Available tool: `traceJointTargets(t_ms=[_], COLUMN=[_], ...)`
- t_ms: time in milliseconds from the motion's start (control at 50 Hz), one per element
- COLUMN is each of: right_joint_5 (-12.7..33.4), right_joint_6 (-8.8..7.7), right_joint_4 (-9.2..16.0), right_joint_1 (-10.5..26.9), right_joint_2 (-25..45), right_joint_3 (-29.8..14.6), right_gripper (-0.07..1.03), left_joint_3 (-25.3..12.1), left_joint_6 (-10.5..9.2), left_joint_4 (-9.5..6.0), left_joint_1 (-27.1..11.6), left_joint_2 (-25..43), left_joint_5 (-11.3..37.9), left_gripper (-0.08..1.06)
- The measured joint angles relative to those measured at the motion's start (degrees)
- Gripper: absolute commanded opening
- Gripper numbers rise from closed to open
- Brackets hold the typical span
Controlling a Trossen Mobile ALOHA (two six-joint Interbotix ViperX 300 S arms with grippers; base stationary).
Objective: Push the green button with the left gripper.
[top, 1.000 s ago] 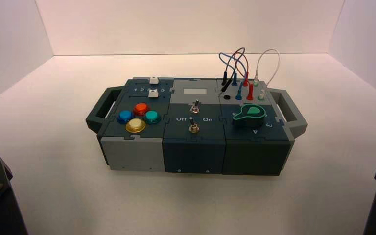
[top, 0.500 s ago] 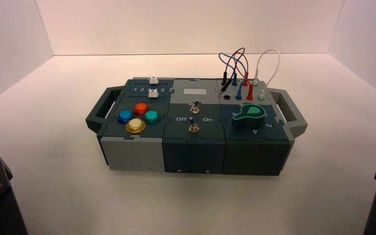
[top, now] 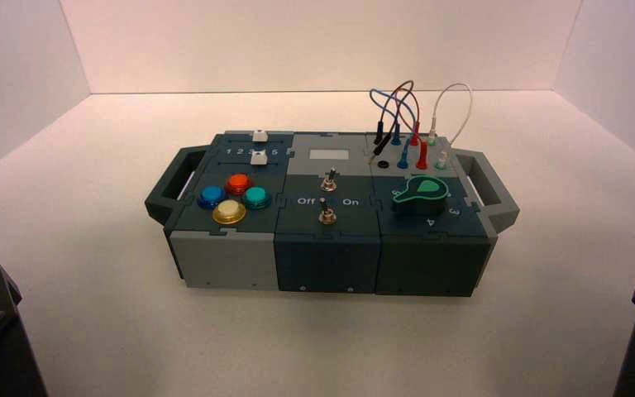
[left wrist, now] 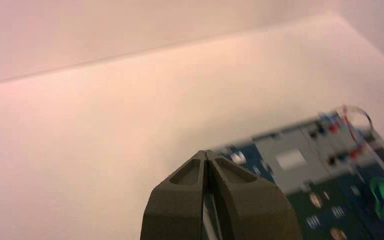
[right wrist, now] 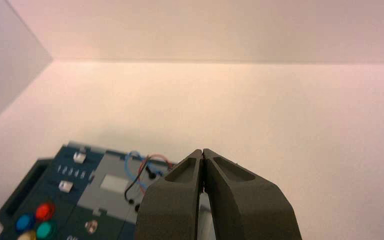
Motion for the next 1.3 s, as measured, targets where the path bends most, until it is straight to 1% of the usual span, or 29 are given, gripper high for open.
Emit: traceJointTargets(t_ms=[100, 120, 140, 180, 420, 560, 600, 700, 760, 960, 1140, 1160, 1300], right_joint_5=[1.1, 1.6, 1.6, 2.6, 6.9, 9.4, 10.5, 11.5, 11.9, 12.4, 12.6, 12.7, 12.7], right_joint_6=[0.0, 0.09, 0.09, 0.09, 0.18, 0.09, 0.09, 0.09, 0.09, -0.09, -0.26, -0.35, -0.62], right_joint_4=[0.4, 0.6, 0.6, 0.9, 1.3, 1.4, 1.4, 1.4, 1.4, 1.5, 1.5, 1.6, 1.6], right_joint_1=[2.0, 2.7, 2.7, 4.0, 7.4, 9.3, 9.8, 10.7, 11.7, 13.9, 15.6, 15.7, 15.9], right_joint_2=[2.8, 3.8, 3.8, 5.6, 10.8, 12.3, 12.7, 12.9, 13.2, 15.1, 17.1, 17.3, 18.3], right_joint_3=[-1.0, -1.2, -1.2, -2.0, -4.8, -6.1, -6.4, -6.6, -6.6, -6.6, -6.5, -6.6, -6.8], right_gripper=[-0.02, -0.02, -0.02, -0.02, -0.02, -0.02, -0.02, -0.02, -0.02, -0.02, -0.02, -0.02, -0.02], left_joint_3=[-0.1, -0.2, -0.2, -0.3, -0.4, -0.4, -0.4, -0.4, -0.4, -0.5, -1.8, -2.2, -3.6], left_joint_6=[0.0, 0.0, 0.0, -0.09, 0.0, -0.09, -0.09, -0.44, -0.7, -2.72, -3.16, -3.16, -3.16], left_joint_4=[0.0, 0.0, 0.0, 0.0, 0.0, -0.79, -1.32, -1.85, -1.93, -2.2, -2.72, -3.08, -3.87], left_joint_1=[-1.9, -2.9, -3.0, -4.0, -7.5, -9.6, -10.5, -12.1, -13.4, -17.1, -19.1, -19.6, -21.1], left_joint_2=[0.9, 1.0, 1.0, 1.1, 1.3, 2.4, 3.1, 4.7, 6.2, 13.6, 19.7, 21.2, 25.8], left_joint_5=[0.4, 0.8, 0.8, 1.2, 2.4, 3.1, 3.3, 3.3, 3.3, 3.3, 3.4, 3.3, 3.4], left_gripper=[-0.03, -0.03, -0.03, -0.03, -0.03, -0.03, -0.03, -0.03, -0.03, -0.03, -0.03, -0.03, -0.03])
